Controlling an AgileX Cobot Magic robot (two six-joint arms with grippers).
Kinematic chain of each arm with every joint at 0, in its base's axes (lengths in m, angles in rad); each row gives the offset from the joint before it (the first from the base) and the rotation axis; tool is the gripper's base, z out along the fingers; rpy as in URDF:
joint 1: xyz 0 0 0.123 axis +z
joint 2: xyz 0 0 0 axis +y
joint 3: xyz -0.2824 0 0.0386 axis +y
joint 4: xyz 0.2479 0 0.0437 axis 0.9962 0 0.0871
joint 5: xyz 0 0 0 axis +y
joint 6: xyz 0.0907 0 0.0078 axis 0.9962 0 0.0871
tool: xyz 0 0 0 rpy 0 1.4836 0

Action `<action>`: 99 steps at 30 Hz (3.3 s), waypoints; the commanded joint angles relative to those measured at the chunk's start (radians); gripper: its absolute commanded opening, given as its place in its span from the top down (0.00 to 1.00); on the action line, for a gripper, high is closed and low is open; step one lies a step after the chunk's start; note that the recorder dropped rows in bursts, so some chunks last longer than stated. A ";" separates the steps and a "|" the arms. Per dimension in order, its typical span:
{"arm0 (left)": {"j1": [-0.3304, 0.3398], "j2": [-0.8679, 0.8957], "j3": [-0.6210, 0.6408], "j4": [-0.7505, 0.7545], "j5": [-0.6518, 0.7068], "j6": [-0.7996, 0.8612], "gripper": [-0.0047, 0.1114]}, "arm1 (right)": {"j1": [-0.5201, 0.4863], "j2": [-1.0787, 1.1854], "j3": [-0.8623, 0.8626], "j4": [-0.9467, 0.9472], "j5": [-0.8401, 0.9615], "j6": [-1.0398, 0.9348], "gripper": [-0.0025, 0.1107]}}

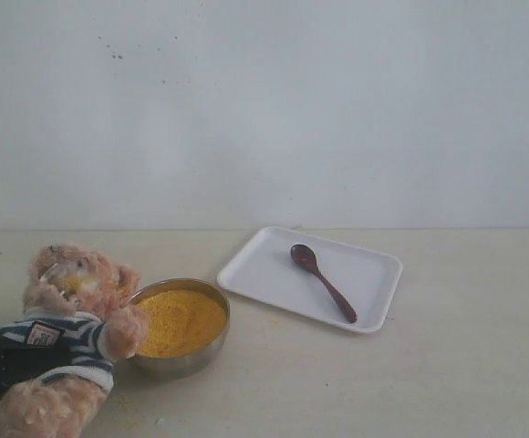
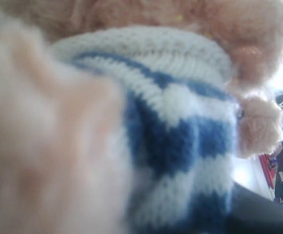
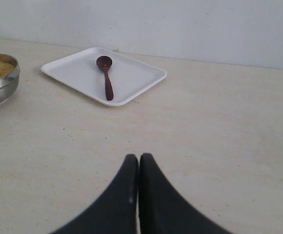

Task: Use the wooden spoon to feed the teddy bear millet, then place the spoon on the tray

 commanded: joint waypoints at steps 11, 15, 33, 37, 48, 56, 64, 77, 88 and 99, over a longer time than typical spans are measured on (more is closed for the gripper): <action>-0.007 0.001 -0.027 -0.010 0.025 -0.158 0.22 | 0.000 -0.001 0.000 -0.008 -0.003 -0.004 0.98; 0.016 0.001 -0.056 -0.010 0.025 -0.191 0.22 | 0.000 -0.001 0.000 -0.008 -0.003 -0.004 0.98; 0.118 -0.051 -0.084 0.088 0.038 -0.232 0.22 | 0.000 -0.001 0.000 -0.008 0.001 -0.004 0.98; 0.124 -0.119 -0.084 0.140 0.038 -0.232 0.22 | 0.000 -0.001 0.000 -0.008 0.001 -0.004 0.98; 0.174 -0.341 -0.085 0.214 0.038 -0.384 0.22 | 0.000 -0.001 0.000 -0.005 0.001 -0.004 0.98; 0.199 -0.573 -0.205 0.125 0.038 -0.520 0.42 | 0.000 -0.025 0.000 0.244 0.003 -0.004 0.98; 0.199 -0.808 -0.278 0.127 -0.332 -0.658 0.92 | 0.000 -0.033 0.000 0.206 0.016 -0.004 0.98; 0.154 -1.291 -0.273 1.127 -0.980 -1.369 0.92 | -0.042 -0.033 0.000 0.119 0.025 -0.004 0.98; -0.055 -1.612 -0.273 1.171 -0.794 -1.492 0.92 | -0.042 -0.033 0.000 0.144 0.025 -0.004 0.98; -0.227 -1.836 -0.273 1.194 -0.504 -1.434 0.92 | -0.042 -0.033 0.000 0.144 0.025 -0.004 0.98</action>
